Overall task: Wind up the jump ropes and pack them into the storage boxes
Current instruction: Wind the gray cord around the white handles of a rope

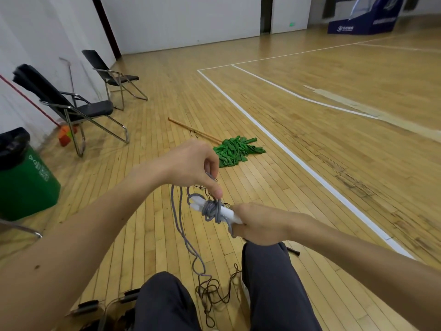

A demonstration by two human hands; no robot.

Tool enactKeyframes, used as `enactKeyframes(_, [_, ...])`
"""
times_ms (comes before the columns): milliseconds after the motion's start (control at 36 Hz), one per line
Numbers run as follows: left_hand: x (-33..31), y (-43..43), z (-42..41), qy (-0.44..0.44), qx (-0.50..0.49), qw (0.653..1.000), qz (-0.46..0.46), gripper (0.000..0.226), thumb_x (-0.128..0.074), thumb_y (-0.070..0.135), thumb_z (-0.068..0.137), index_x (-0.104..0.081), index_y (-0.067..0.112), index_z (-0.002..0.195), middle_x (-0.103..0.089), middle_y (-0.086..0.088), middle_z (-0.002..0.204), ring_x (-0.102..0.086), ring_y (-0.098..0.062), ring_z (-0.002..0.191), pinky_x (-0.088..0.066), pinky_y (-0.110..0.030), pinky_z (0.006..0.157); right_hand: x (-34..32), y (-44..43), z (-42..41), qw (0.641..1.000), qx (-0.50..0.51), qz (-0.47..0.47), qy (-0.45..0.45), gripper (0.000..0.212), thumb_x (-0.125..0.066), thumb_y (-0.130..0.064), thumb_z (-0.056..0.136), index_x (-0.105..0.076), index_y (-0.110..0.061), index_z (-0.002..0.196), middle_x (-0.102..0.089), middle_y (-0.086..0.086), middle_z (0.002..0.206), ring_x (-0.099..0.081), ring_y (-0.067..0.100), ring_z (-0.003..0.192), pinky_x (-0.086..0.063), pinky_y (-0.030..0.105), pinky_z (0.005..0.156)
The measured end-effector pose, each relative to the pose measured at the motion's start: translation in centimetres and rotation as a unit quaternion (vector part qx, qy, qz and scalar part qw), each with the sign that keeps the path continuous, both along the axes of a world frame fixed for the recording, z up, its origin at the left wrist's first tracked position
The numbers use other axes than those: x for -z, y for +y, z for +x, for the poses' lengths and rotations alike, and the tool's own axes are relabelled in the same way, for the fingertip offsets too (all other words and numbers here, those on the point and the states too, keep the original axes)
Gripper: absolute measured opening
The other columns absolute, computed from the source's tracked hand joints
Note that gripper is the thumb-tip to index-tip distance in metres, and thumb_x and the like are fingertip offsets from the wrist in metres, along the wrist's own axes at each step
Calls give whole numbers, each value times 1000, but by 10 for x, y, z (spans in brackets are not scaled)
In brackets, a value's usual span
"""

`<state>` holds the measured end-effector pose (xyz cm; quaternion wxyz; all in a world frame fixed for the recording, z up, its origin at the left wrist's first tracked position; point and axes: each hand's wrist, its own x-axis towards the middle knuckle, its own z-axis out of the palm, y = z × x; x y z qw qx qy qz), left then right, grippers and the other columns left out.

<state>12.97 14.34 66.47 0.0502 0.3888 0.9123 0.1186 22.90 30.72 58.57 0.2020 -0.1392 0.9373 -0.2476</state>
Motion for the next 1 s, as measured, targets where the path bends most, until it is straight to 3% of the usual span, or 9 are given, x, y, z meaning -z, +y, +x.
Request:
enactKeyframes(83, [5, -2, -8, -66, -2, 997, 31, 37, -93, 48, 56, -68, 23, 68, -65, 8, 62, -55, 1, 56, -39, -14, 51, -3, 0, 5, 999, -10, -32, 0, 15, -54, -21, 98, -48, -12, 87, -47, 4, 70, -41, 20, 59, -35, 37, 57])
enactKeyframes(250, [13, -8, -13, -219, 2, 969, 111, 26, -89, 25, 69, -69, 10, 76, -63, 12, 58, -54, 2, 52, -40, -13, 52, -12, 4, 12, 989, -39, -139, -35, 16, -64, -13, 87, -53, -2, 87, -42, 5, 66, -38, 19, 55, -34, 32, 51])
enactKeyframes(389, [24, -12, -15, -317, 20, 935, 158, 23, -88, 33, 70, -73, 15, 71, -64, -4, 68, -53, -8, 54, -41, -17, 51, -16, 4, 13, 960, -79, -256, -87, 25, -65, -12, 94, -48, -9, 75, -42, 1, 54, -36, 19, 44, -33, 27, 43])
enactKeyframes(500, [45, -21, -17, -371, -2, 908, 194, 11, -76, 23, 80, -73, 22, 70, -66, 1, 70, -57, -12, 61, -46, -25, 59, -13, 4, 12, 918, -56, -366, -143, 30, -50, -11, 105, -40, -16, 77, -35, -7, 58, -27, 10, 47, -24, 20, 41])
enactKeyframes(556, [55, -24, -13, -391, -14, 891, 228, 6, -68, 17, 85, -66, 14, 80, -59, -9, 78, -48, -22, 69, -40, -32, 64, -14, 5, 10, 904, -47, -399, -143, 30, -48, -13, 107, -39, -18, 78, -35, -8, 58, -25, 9, 46, -21, 20, 41])
enactKeyframes(639, [61, -23, -1, -397, -86, 879, 251, 23, -46, 2, 102, -50, 7, 79, -44, -5, 65, -34, -14, 57, -28, -25, 56, -14, 6, 3, 903, -14, -415, -114, 30, -48, -18, 107, -39, -17, 78, -33, -6, 59, -24, 11, 47, -16, 25, 44])
enactKeyframes(778, [67, -20, 7, -436, -91, 842, 302, 42, -60, 38, 87, -60, -3, 98, -44, 0, 61, -32, -9, 44, -17, -26, 46, -7, 14, -9, 896, 54, -430, -101, 33, -50, -20, 106, -48, -21, 73, -35, -3, 60, -24, 13, 49, -16, 25, 45])
enactKeyframes(861, [70, -24, 11, -431, -109, 852, 277, 36, -56, 42, 96, -62, 8, 86, -44, -1, 60, -35, -10, 44, -24, -22, 42, -4, 18, -16, 889, 90, -436, -104, 29, -50, -21, 106, -47, -18, 77, -35, -3, 61, -24, 13, 50, -14, 26, 47])
enactKeyframes(1000, [72, -35, 14, -408, -114, 876, 232, 41, -50, 41, 102, -66, 7, 88, -42, -1, 59, -35, -12, 45, -26, -23, 43, 6, 33, -30, 873, 151, -452, -103, 22, -50, -21, 106, -43, -15, 86, -36, -2, 63, -26, 11, 51, -14, 25, 46])
